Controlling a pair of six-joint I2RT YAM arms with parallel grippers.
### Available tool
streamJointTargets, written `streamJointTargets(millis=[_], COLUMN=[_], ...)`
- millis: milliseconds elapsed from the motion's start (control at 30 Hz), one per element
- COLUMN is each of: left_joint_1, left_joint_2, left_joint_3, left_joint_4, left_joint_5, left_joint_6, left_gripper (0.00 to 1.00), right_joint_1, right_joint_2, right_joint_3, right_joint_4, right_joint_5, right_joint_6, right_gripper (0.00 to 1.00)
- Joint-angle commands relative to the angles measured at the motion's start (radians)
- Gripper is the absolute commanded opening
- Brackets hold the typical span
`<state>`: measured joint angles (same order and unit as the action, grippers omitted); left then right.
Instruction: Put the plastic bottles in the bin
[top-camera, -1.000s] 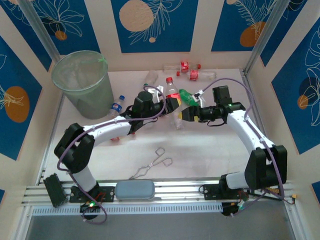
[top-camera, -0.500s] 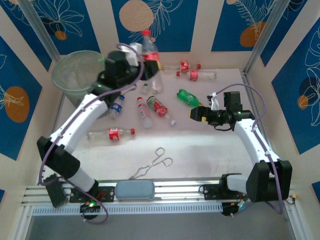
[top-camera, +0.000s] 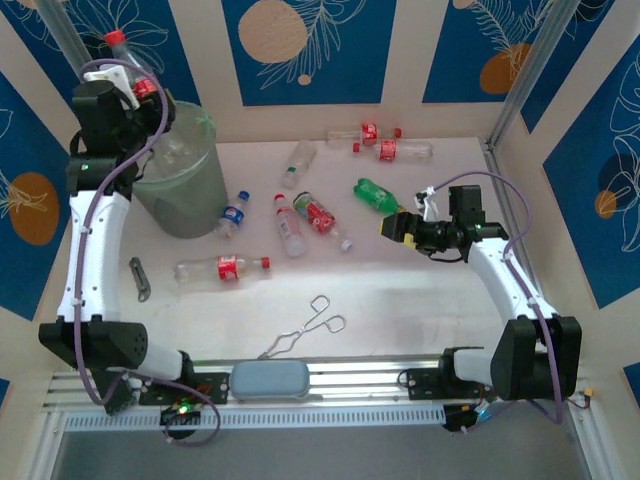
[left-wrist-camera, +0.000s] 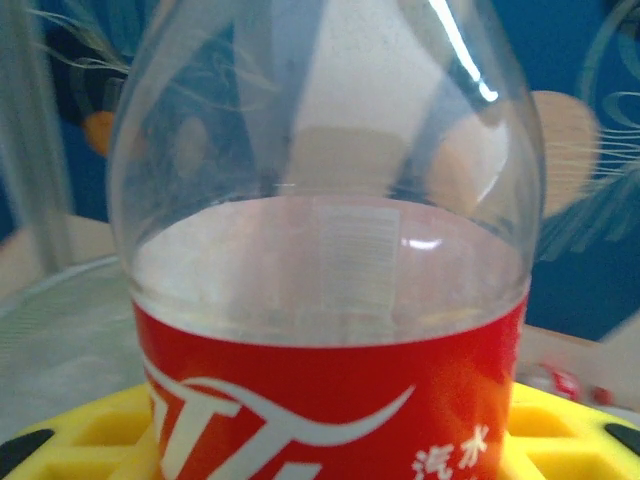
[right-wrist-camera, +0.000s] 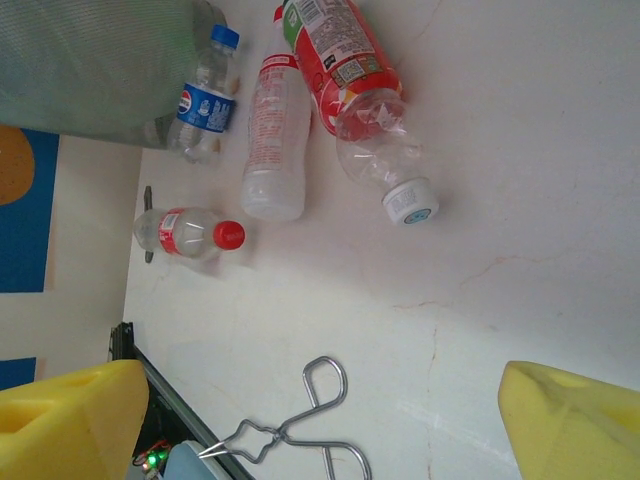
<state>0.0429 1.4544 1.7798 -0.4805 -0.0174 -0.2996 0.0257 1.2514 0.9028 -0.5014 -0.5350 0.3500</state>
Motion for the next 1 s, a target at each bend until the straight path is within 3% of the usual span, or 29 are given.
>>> streamJointTargets(millis=[0, 167, 367, 633, 967], left_joint_1=[0.045, 0.067, 0.066, 0.058, 0.049], left_joint_2=[0.036, 0.149, 0.258, 0.263, 0.273], left_joint_3=[0.039, 0.086, 0.108, -0.096, -0.240], left_joint_4=[-0.011, -0.013, -0.029, 0.088, 0.157], left_joint_5=[-0.099, -0.110, -0.019, 0.078, 0.110], left_joint_6=[0.081, 0.141, 0.166, 0.150, 0.138], left_gripper=[0.00, 0.00, 0.00, 0.00, 0.00], right_joint_1=[-0.002, 0.004, 0.013, 0.017, 0.024], right_joint_2=[0.009, 0.014, 0.019, 0.051, 0.082], right_joint_3=[0.002, 0.004, 0.001, 0.001, -0.005], right_joint_4=[-0.018, -0.025, -0.026, -0.013, 0.011], right_joint_5=[-0.022, -0.015, 0.011, 0.016, 0.019], right_joint_6=[-0.006, -0.006, -0.008, -0.009, -0.005], right_gripper=[0.91, 0.91, 0.91, 0.91, 0.91])
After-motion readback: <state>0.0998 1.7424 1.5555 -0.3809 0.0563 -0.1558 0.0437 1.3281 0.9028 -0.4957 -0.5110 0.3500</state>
